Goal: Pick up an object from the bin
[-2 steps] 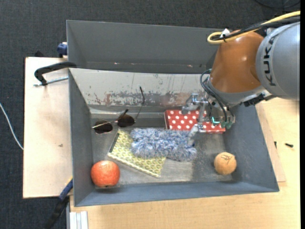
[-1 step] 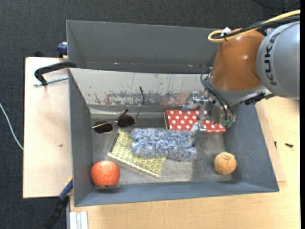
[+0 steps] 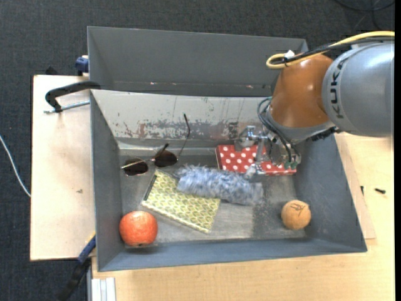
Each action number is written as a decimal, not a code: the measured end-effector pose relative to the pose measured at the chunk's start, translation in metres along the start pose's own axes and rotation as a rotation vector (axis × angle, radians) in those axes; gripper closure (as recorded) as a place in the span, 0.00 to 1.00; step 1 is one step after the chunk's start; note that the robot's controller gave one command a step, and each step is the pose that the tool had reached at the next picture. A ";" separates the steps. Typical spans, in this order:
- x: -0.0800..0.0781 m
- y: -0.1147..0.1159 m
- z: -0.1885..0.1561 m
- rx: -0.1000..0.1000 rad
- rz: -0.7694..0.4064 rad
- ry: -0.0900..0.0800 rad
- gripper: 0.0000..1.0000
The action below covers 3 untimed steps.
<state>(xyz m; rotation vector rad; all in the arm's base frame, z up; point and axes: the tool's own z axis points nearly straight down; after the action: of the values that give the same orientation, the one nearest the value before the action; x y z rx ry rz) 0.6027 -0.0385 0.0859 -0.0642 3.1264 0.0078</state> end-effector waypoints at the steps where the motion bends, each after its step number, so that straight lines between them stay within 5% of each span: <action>1: 0.000 0.001 -0.002 0.003 -0.007 -0.004 0.00; 3: -0.006 -0.002 0.005 -0.002 0.064 -0.004 0.00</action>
Offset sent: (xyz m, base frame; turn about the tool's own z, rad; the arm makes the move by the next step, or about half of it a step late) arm -0.0012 -0.0014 -0.0159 0.0598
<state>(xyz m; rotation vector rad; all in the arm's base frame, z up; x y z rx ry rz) 0.6092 -0.0403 0.0806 0.0351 3.1233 0.0119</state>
